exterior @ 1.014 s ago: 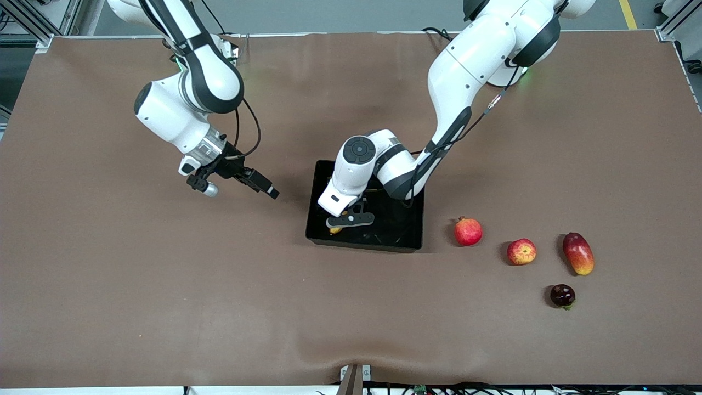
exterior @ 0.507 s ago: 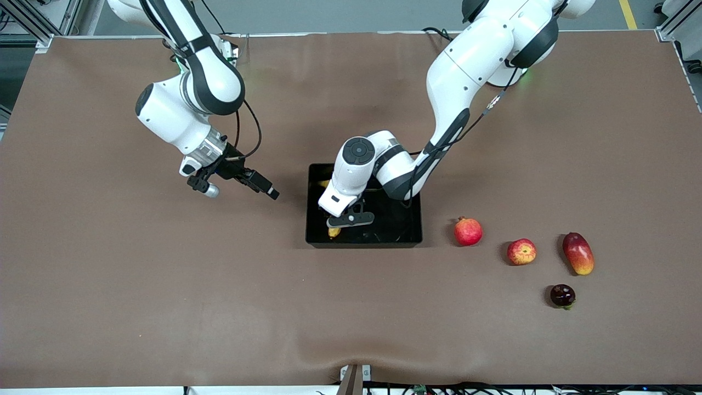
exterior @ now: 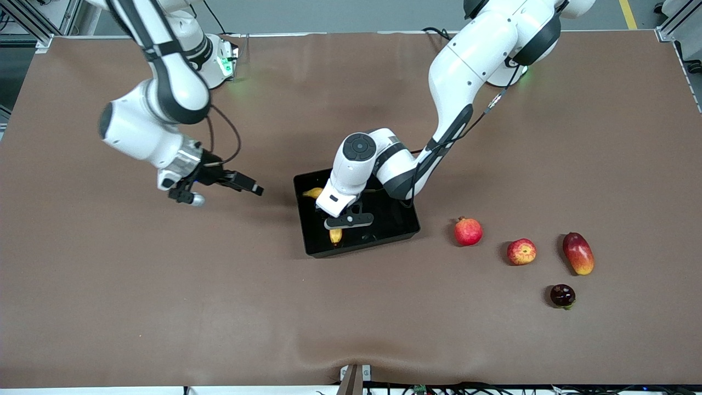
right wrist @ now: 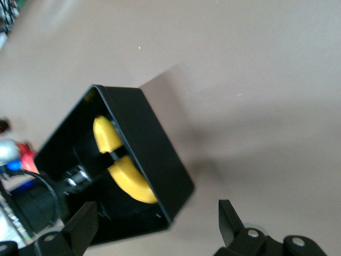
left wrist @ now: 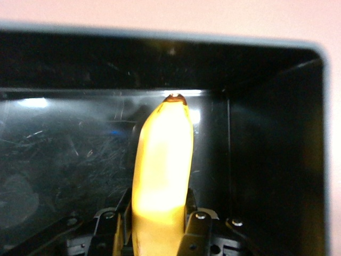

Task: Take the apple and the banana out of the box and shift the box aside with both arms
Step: 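Grasp the banana with the left gripper while the right gripper nears the tray, then lift the banana out with the left gripper while the right gripper grips the tray, then lower the banana beside the apples and open the left gripper, then slide the tray away from the fruit with the right gripper while the left gripper retracts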

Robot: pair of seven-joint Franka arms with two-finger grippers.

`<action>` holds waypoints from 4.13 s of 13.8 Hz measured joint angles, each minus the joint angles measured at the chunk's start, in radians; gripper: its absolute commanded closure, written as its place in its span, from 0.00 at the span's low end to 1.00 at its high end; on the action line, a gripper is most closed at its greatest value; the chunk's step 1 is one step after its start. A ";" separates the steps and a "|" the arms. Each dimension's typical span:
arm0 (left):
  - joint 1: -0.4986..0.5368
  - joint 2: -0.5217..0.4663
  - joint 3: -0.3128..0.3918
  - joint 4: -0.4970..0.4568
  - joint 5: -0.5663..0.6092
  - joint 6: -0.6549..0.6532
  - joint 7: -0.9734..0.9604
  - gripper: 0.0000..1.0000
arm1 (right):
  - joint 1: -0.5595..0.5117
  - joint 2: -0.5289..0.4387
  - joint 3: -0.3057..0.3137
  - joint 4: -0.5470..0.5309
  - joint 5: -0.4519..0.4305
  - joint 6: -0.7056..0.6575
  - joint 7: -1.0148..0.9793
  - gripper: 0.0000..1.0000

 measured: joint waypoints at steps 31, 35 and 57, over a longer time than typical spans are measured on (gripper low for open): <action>1.033 -0.427 -0.191 -0.555 -0.087 -0.302 0.848 1.00 | 0.340 0.513 0.023 0.539 -1.018 -0.102 0.234 0.00; 1.067 -0.394 -0.187 -0.596 -0.028 -0.209 0.848 1.00 | 0.355 0.577 0.023 0.539 -1.021 -0.004 0.348 1.00; 1.131 -0.523 -0.336 -0.430 0.153 -0.406 0.848 0.00 | 0.191 0.351 0.010 0.582 -0.860 -0.217 0.322 1.00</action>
